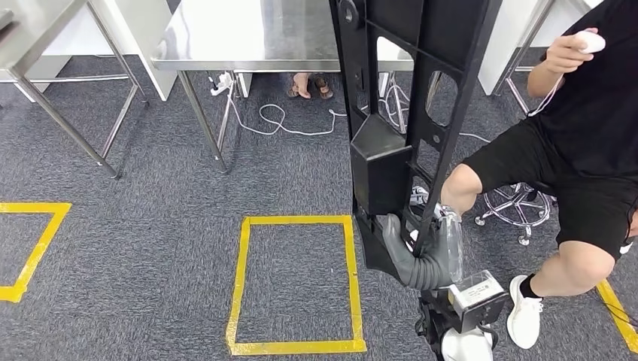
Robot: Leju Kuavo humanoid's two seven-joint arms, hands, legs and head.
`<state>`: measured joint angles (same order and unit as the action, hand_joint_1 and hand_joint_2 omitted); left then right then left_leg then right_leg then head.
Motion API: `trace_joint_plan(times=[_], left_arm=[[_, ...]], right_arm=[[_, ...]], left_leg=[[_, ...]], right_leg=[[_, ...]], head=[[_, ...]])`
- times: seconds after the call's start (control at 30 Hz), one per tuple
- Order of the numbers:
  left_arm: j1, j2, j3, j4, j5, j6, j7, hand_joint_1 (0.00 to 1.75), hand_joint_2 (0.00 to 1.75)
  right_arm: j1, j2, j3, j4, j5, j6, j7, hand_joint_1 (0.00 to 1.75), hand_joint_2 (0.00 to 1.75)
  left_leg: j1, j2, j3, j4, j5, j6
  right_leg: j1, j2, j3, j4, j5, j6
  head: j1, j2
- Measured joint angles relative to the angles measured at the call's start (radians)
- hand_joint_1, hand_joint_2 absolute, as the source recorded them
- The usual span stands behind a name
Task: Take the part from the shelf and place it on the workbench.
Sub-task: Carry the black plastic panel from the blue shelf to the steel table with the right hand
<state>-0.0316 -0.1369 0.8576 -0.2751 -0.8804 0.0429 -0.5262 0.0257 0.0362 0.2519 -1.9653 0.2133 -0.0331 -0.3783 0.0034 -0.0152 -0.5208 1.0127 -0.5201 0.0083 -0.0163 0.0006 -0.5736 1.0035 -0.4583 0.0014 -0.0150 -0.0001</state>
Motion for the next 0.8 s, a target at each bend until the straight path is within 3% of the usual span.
trace_joint_plan(times=[0.07, 0.13, 0.17, 0.2, 0.27, 0.33, 0.43, 0.5, 0.53, 0.6, 0.67, 0.7, 0.77, 0.8], left_arm=[[0.000, 0.000, 0.000, -0.002, 0.000, 0.000, 0.000, 0.00, 1.75], [0.002, 0.000, 0.000, -0.002, -0.001, 0.000, 0.000, 0.00, 1.75], [0.003, 0.000, 0.000, -0.002, -0.001, 0.000, 0.000, 0.00, 1.75], [0.003, 0.000, 0.000, -0.003, -0.001, 0.000, 0.000, 0.00, 1.75], [0.004, 0.000, 0.000, -0.004, -0.001, 0.000, 0.000, 0.00, 1.75], [0.003, 0.002, 0.000, -0.004, -0.001, -0.001, 0.000, 0.00, 1.75], [0.001, 0.002, 0.000, -0.005, -0.001, -0.001, -0.001, 0.00, 1.75], [0.002, 0.002, 0.000, -0.006, -0.002, 0.000, -0.002, 0.00, 1.75], [0.002, 0.002, 0.000, -0.006, -0.004, 0.001, -0.003, 0.00, 1.75], [0.000, 0.001, 0.000, -0.006, -0.007, 0.003, -0.003, 0.00, 1.75], [-0.001, 0.001, 0.000, -0.006, -0.009, 0.004, -0.003, 0.00, 1.75], [-0.001, 0.001, 0.000, -0.006, -0.009, 0.006, -0.003, 0.00, 1.75], [0.000, 0.000, 0.000, -0.006, -0.010, 0.008, -0.003, 0.00, 1.75], [0.000, -0.001, 0.000, -0.006, -0.010, 0.010, -0.003, 0.00, 1.75]], right_arm=[[0.000, 0.001, 0.002, 0.000, 0.000, 0.000, 0.000, 1.75, 1.75], [0.000, 0.001, 0.004, 0.000, 0.000, -0.001, 0.000, 1.75, 1.75], [0.001, 0.002, 0.004, 0.000, 0.000, -0.001, 0.000, 1.75, 1.75], [0.001, 0.002, 0.004, 0.000, 0.000, -0.001, 0.000, 1.75, 1.75], [0.002, 0.002, 0.004, 0.000, 0.000, -0.001, 0.000, 1.75, 1.75], [0.002, 0.003, 0.004, 0.000, 0.000, -0.003, 0.000, 1.75, 1.75], [0.008, 0.002, 0.004, 0.000, 0.001, -0.006, 0.000, 1.75, 1.75], [0.013, 0.002, 0.003, 0.000, 0.003, -0.014, -0.001, 1.75, 1.75], [0.012, 0.002, 0.003, -0.001, 0.007, -0.021, -0.002, 1.75, 1.75], [0.012, 0.000, 0.001, -0.004, 0.021, -0.042, -0.002, 1.75, 1.75], [0.014, -0.001, -0.003, -0.007, 0.034, -0.061, 0.002, 1.75, 1.75], [0.016, -0.002, -0.007, -0.008, 0.039, -0.070, 0.006, 1.75, 1.75], [0.018, -0.004, -0.017, -0.013, 0.046, -0.089, 0.015, 1.75, 1.75], [0.018, -0.004, -0.023, -0.015, 0.049, -0.095, 0.018, 1.75, 1.75]], left_leg=[[0.005, 0.005, -0.051, 0.102, -0.041, -0.012], [0.010, 0.008, -0.140, 0.238, -0.082, -0.020], [0.011, 0.009, -0.172, 0.272, -0.078, -0.021], [0.011, 0.009, -0.185, 0.269, -0.055, -0.020], [0.009, 0.010, -0.157, 0.158, 0.037, -0.008], [0.002, 0.013, -0.109, 0.042, 0.089, 0.009], [-0.009, 0.015, -0.083, -0.006, 0.079, 0.030], [-0.007, 0.013, -0.061, -0.025, 0.077, 0.042], [-0.005, 0.012, -0.048, -0.033, 0.077, 0.047], [-0.002, 0.012, -0.033, -0.040, 0.071, 0.054], [-0.002, 0.011, -0.027, -0.040, 0.063, 0.057], [-0.002, 0.010, -0.022, -0.040, 0.058, 0.056], [0.001, 0.007, -0.006, -0.039, 0.045, 0.049], [0.003, 0.006, 0.005, -0.039, 0.036, 0.044]], right_leg=[[-0.004, -0.001, 0.015, -0.003, -0.010, -0.015], [-0.002, -0.001, 0.025, -0.003, -0.021, -0.023], [-0.002, 0.000, 0.031, -0.003, -0.027, -0.023], [-0.001, 0.001, 0.040, -0.003, -0.034, -0.023], [0.000, 0.003, 0.062, -0.004, -0.050, -0.019], [0.004, 0.002, 0.078, -0.007, -0.065, -0.011], [0.009, 0.000, 0.088, -0.007, -0.068, 0.006], [0.012, -0.001, 0.091, 0.016, -0.074, 0.014], [0.011, -0.001, 0.075, 0.048, -0.086, 0.015], [0.007, 0.001, 0.006, 0.161, -0.125, 0.013], [0.003, 0.001, -0.066, 0.262, -0.156, 0.011], [0.001, 0.001, -0.089, 0.283, -0.158, 0.016], [-0.007, 0.000, -0.105, 0.250, -0.118, 0.039], [-0.013, 0.000, -0.091, 0.189, -0.076, 0.055]], head=[[-0.004, 0.000], [-0.005, 0.000], [-0.005, 0.000], [-0.005, 0.000], [-0.005, 0.000], [-0.004, 0.000], [-0.004, 0.000], [-0.003, 0.000], [-0.003, 0.000], [-0.001, 0.000], [0.001, 0.000], [0.001, 0.000], [0.001, 0.000], [0.001, 0.000]])
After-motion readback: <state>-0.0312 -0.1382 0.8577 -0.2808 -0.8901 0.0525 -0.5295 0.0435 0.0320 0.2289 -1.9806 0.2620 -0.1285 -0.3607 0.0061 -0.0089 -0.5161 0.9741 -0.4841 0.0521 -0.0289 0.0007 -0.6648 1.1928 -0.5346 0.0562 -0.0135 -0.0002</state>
